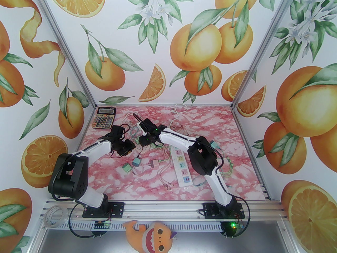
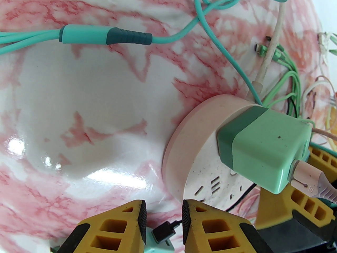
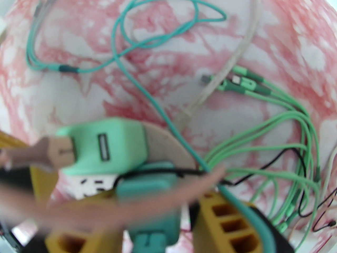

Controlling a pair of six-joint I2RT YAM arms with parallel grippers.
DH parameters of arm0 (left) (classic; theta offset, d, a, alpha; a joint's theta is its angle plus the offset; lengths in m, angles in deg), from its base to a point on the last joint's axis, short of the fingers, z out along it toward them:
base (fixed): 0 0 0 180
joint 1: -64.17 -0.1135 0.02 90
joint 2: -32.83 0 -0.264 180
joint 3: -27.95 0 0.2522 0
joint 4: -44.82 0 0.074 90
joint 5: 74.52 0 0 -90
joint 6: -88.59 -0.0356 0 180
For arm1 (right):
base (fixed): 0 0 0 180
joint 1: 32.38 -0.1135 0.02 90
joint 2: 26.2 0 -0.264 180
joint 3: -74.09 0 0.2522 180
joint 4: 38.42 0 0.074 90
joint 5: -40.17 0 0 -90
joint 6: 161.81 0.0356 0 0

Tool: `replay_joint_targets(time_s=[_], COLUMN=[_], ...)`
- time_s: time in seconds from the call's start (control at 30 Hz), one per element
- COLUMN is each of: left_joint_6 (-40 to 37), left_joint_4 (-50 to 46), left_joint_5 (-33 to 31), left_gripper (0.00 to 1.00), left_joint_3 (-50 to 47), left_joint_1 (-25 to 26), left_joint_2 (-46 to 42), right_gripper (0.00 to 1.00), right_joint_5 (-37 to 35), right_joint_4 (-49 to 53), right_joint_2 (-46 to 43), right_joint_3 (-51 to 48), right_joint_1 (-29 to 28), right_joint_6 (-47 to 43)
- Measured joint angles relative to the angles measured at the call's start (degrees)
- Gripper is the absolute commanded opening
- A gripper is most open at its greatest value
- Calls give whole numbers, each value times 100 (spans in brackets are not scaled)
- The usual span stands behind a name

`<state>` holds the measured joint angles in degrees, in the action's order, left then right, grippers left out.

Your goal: Pull the plug off the socket

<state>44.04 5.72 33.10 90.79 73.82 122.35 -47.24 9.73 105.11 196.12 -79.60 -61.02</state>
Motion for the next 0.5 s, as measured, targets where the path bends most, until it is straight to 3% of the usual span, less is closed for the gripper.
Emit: replay_joint_targets(time_s=[0.13,0.5], left_joint_6=[-63,-149], left_joint_4=[52,490], left_joint_5=[175,551], left_gripper=[33,40], left_joint_3=[2,-2], left_joint_1=[0,0], left_joint_2=[2,389], right_gripper=[21,22], right_joint_5=[13,-4], right_joint_4=[57,7], right_joint_2=[92,74], right_joint_3=[153,105], right_joint_1=[0,-17], right_joint_6=[-111,-140])
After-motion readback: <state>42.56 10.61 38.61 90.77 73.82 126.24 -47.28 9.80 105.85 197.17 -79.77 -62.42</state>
